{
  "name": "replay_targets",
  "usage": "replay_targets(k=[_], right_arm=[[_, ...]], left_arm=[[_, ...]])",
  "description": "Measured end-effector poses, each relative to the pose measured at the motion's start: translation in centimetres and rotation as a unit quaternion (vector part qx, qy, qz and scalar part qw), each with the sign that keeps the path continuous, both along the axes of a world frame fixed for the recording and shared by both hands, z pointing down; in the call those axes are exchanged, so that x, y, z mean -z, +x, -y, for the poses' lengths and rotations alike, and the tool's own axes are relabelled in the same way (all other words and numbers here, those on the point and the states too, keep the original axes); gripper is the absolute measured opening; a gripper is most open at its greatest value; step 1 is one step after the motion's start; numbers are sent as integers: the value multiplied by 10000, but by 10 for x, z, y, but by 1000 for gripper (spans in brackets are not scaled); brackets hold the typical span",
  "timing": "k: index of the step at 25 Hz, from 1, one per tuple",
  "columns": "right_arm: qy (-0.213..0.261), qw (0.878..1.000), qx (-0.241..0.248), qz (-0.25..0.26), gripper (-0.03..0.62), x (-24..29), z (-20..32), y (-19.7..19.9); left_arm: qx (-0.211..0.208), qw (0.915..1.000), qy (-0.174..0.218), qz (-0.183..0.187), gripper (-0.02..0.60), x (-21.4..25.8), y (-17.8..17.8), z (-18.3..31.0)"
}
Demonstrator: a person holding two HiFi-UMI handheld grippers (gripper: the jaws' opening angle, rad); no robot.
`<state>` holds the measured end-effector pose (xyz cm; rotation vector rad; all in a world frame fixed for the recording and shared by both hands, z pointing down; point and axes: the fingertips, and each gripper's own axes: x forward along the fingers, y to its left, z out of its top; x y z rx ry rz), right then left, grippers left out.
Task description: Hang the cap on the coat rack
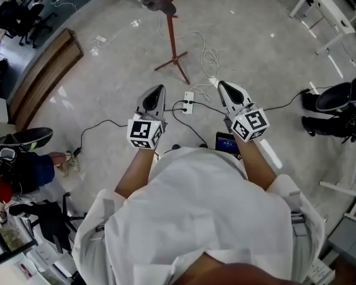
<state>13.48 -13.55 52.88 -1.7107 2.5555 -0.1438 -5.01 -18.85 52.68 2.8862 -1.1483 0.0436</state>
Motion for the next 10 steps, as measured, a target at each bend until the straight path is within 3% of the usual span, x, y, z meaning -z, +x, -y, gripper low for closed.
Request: replay_targets(k=[5, 10], right_arm=[[15, 9999, -32, -117, 21, 7, -10, 37], [175, 9997, -140, -15, 21, 5, 2, 84]], left_arm=[[-346, 9994, -58, -66, 6, 7, 34, -23], [-149, 9996, -138, -194, 6, -8, 66, -16]])
